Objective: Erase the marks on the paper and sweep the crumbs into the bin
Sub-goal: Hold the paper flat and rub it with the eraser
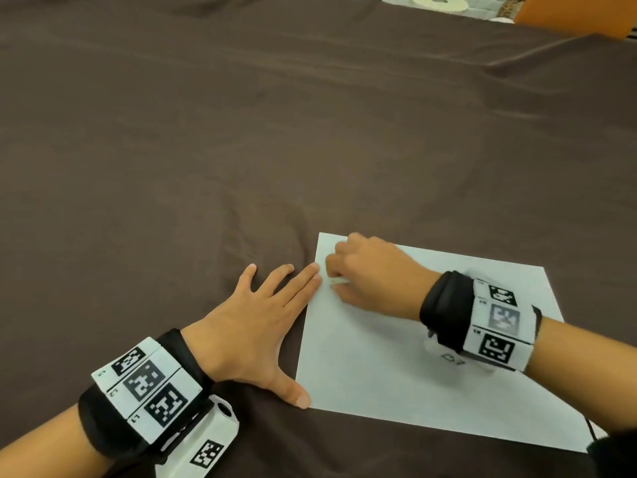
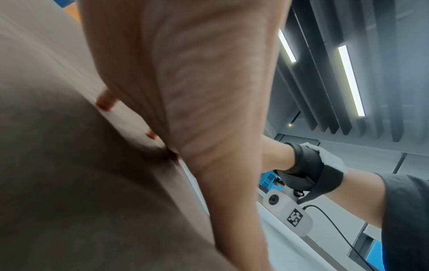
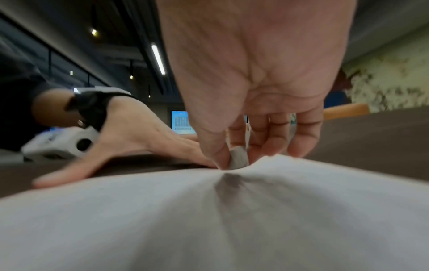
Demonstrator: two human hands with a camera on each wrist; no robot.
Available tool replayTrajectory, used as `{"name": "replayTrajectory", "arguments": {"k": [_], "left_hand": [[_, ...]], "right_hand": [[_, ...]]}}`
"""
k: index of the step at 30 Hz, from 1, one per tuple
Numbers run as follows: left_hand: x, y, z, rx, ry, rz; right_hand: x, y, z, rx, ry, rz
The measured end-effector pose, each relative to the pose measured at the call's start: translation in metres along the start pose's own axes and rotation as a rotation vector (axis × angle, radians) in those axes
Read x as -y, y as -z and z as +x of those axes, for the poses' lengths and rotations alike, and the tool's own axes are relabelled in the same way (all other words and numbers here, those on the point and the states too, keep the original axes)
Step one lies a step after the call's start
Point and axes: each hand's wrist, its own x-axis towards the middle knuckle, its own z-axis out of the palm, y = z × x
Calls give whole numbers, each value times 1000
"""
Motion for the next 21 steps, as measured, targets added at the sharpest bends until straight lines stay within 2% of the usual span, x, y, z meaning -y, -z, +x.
{"name": "replayTrajectory", "arguments": {"k": [3, 6, 8, 14, 16, 19, 21], "left_hand": [[1, 0, -1, -11, -7, -11], [-1, 1, -2, -23, -4, -33], [-2, 2, 0, -40, 7, -58], [3, 0, 2, -138, -7, -53], [3, 0, 3, -121, 1, -37], [4, 1, 5, -120, 4, -41], [5, 1, 6, -127, 3, -44]], "right_hand": [[-13, -1, -14, -11, -45, 106], [-10, -8, -36, 146, -67, 176], [-8, -12, -44, 178, -74, 164], [3, -13, -55, 134, -31, 138], [2, -9, -54, 87, -39, 159], [-6, 0, -38, -16, -99, 225], [-11, 3, -21, -34, -106, 198]]}}
